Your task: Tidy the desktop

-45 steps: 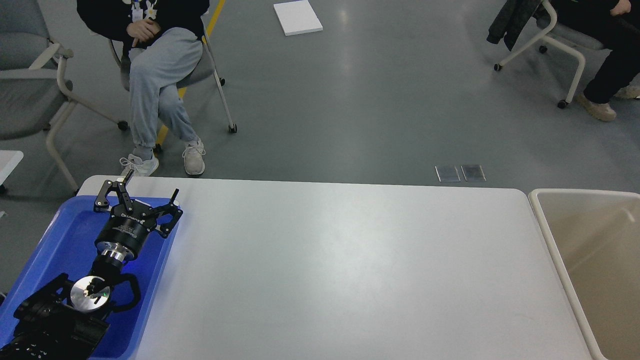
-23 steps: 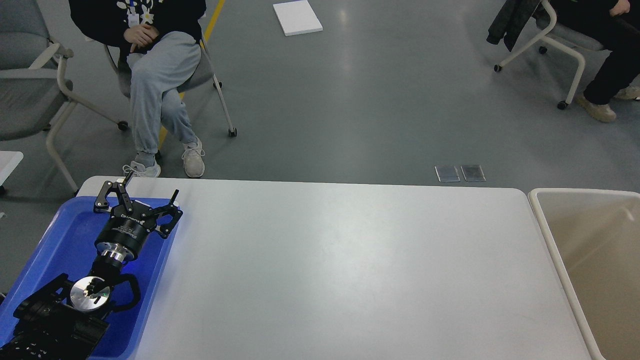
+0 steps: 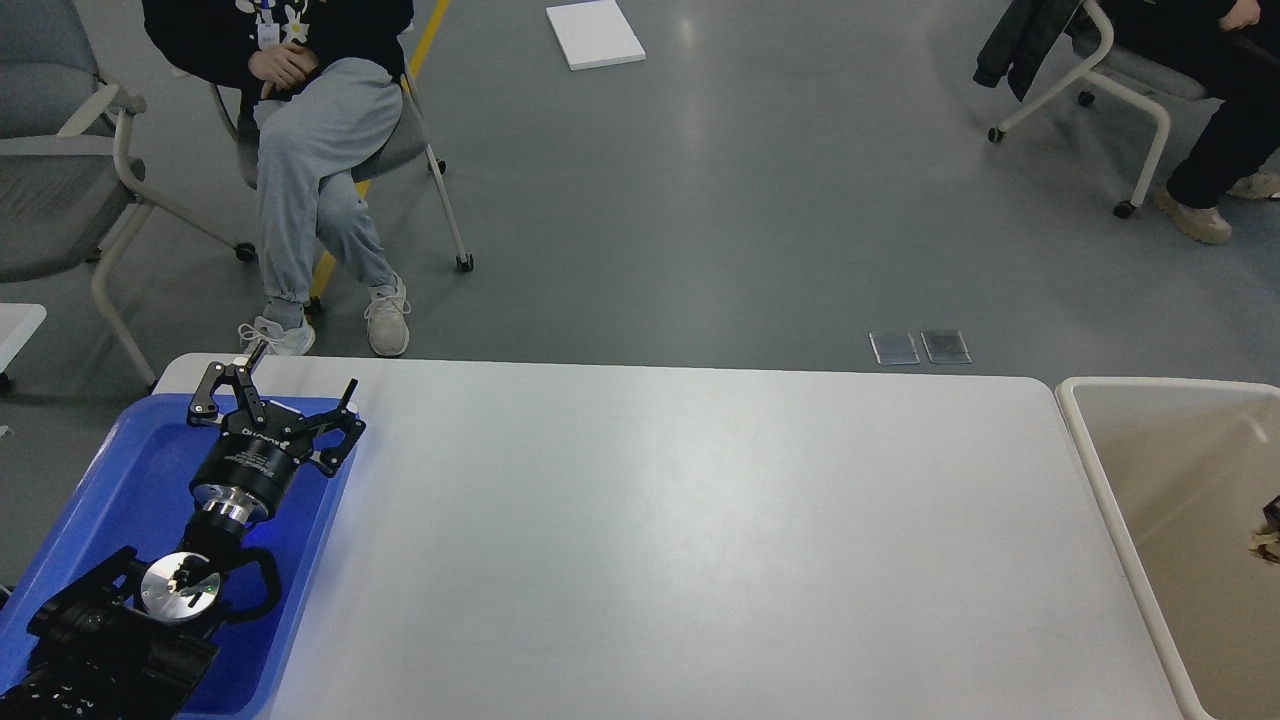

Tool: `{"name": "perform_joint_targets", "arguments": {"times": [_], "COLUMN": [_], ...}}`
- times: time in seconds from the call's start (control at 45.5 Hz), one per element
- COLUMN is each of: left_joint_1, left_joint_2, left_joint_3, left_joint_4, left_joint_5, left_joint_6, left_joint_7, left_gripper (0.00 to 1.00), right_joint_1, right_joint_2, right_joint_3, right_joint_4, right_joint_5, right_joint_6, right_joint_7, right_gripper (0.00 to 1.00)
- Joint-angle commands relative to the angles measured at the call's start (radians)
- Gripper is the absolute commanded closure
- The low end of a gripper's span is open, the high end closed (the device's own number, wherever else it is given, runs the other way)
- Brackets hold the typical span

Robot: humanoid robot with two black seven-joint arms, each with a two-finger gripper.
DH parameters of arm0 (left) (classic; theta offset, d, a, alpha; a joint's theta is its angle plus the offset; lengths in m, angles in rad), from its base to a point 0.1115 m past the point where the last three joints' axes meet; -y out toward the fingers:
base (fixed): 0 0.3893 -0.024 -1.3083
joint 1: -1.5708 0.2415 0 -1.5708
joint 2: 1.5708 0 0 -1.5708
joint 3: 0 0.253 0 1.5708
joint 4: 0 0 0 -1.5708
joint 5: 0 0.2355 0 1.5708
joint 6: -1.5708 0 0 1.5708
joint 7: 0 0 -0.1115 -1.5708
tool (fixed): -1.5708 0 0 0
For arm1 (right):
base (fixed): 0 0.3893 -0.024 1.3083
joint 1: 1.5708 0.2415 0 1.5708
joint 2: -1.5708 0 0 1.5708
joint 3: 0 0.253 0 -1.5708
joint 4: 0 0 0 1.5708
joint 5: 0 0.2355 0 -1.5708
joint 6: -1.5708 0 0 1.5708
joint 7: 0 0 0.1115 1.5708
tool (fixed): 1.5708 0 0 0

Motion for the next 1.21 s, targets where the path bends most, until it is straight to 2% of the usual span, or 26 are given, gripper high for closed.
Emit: {"name": "perform_joint_targets", "arguments": {"times": [0.0, 0.484, 0.506, 0.572, 0.616, 0.77, 0.924, 1.144, 1.188], "left_joint_1": [0.000, 0.000, 0.000, 0.000, 0.000, 0.000, 0.000, 0.000, 0.000], "left_joint_2": [0.000, 0.000, 0.000, 0.000, 0.000, 0.000, 0.000, 0.000, 0.000], "left_joint_3": [0.000, 0.000, 0.000, 0.000, 0.000, 0.000, 0.000, 0.000, 0.000], "left_joint_4": [0.000, 0.000, 0.000, 0.000, 0.000, 0.000, 0.000, 0.000, 0.000], "left_joint_5": [0.000, 0.001, 0.000, 0.000, 0.000, 0.000, 0.001, 0.000, 0.000], "left_joint_6": [0.000, 0.000, 0.000, 0.000, 0.000, 0.000, 0.000, 0.000, 0.000], "left_joint_7": [0.000, 0.000, 0.000, 0.000, 0.000, 0.000, 0.000, 0.000, 0.000], "left_gripper": [0.00, 0.00, 0.00, 0.00, 0.00, 0.00, 0.00, 0.00, 0.00], "right_joint_1": [-0.028, -0.028, -0.028, -0.027, -0.027, -0.027, -0.027, -0.022, -0.018], "right_joint_2": [0.040, 0.048, 0.048, 0.046, 0.046, 0.048, 0.048, 0.046, 0.046], "right_joint_3": [0.031, 0.040, 0.040, 0.040, 0.040, 0.039, 0.040, 0.039, 0.039], "right_joint_4": [-0.045, -0.044, -0.044, -0.044, -0.044, -0.041, -0.038, -0.029, -0.027], "right_joint_5": [0.012, 0.012, 0.012, 0.010, 0.010, 0.010, 0.010, 0.012, 0.012], "right_joint_6": [-0.030, -0.080, -0.093, -0.139, -0.172, -0.232, -0.235, -0.234, -0.234], "right_joint_7": [0.000, 0.002, 0.002, 0.003, 0.003, 0.003, 0.003, 0.003, 0.003], "right_gripper": [1.00, 1.00, 0.94, 0.61, 0.48, 0.24, 0.12, 0.11, 0.08]}}
